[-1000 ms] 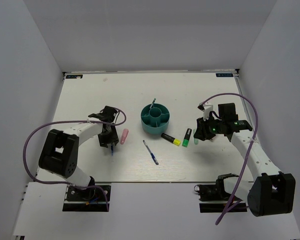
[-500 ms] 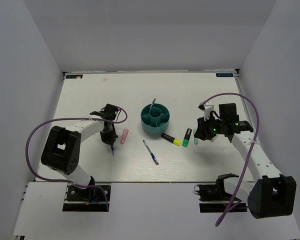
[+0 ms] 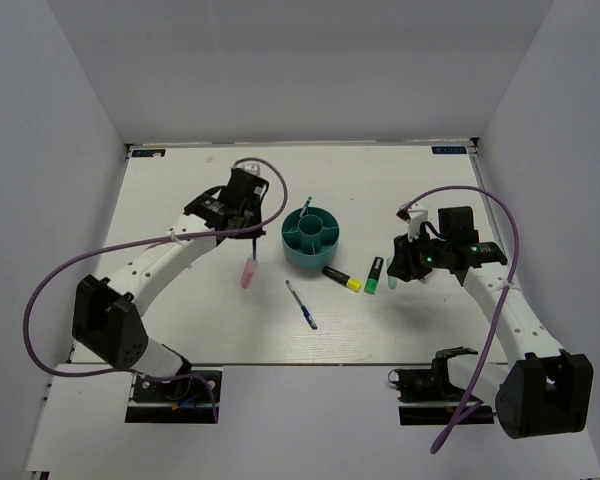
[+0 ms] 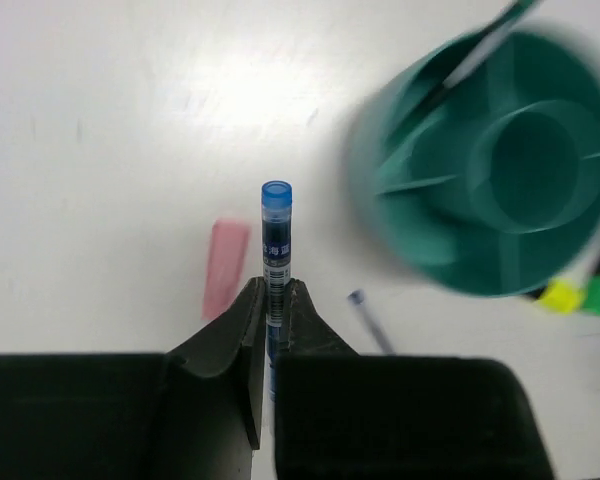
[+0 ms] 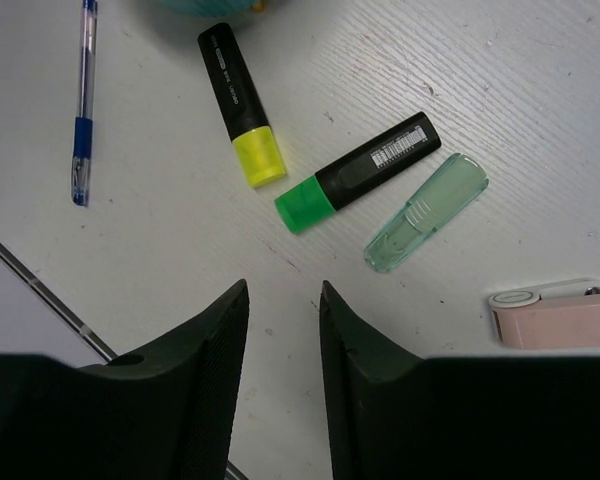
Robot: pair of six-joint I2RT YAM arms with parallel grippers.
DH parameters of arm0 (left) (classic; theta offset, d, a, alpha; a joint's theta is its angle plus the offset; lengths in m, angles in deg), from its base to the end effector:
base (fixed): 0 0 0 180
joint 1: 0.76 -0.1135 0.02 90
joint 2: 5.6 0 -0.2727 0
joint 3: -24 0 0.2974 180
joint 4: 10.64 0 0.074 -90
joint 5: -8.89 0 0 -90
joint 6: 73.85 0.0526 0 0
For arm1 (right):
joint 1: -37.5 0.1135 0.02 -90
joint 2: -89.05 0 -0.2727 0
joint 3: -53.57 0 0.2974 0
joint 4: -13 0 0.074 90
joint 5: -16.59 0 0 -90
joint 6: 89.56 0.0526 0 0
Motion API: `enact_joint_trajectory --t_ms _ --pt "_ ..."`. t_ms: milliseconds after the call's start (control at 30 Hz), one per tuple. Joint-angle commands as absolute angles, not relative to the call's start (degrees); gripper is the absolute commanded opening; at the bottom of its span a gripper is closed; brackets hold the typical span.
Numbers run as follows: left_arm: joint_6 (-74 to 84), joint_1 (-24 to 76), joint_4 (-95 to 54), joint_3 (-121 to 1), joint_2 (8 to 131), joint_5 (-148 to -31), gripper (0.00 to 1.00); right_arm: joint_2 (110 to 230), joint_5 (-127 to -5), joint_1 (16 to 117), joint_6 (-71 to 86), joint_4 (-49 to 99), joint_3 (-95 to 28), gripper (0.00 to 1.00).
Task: Sort the stationery into containers
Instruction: Pick up the pen from the center of the board, then place the pen in the storage box.
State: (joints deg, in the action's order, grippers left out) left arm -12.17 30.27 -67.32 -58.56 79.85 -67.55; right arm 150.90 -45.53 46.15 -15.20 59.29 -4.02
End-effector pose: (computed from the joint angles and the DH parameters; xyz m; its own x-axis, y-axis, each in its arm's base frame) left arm 0.3138 -0.1744 0.2624 -0.8399 -0.0329 -0.5418 0.0010 0.9981 -0.0623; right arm 0.2578 0.0641 0.2388 -0.6201 -0.3354 -0.7092 -0.6167 0.7672 0.1764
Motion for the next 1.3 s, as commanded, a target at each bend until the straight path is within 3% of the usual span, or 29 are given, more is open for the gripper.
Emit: enact_joint_trajectory --t_ms 0,433,667,1267 --pt "-6.6 33.3 -64.0 -63.9 77.4 -61.0 0.0 150.2 -44.1 45.9 -15.4 59.4 -5.1 0.38" --pt "9.4 38.4 -15.0 -57.4 84.4 -54.3 0.0 150.6 -43.7 45.9 -15.1 58.9 -4.7 0.33" --pt "9.7 39.1 -14.0 -61.6 89.9 -55.0 0.0 150.8 -44.3 45.9 -15.3 58.7 -4.6 0.33" --pt "6.7 40.0 -10.0 -58.6 95.0 -55.2 0.0 151.1 -45.0 45.8 -16.1 59.0 -4.4 0.33"
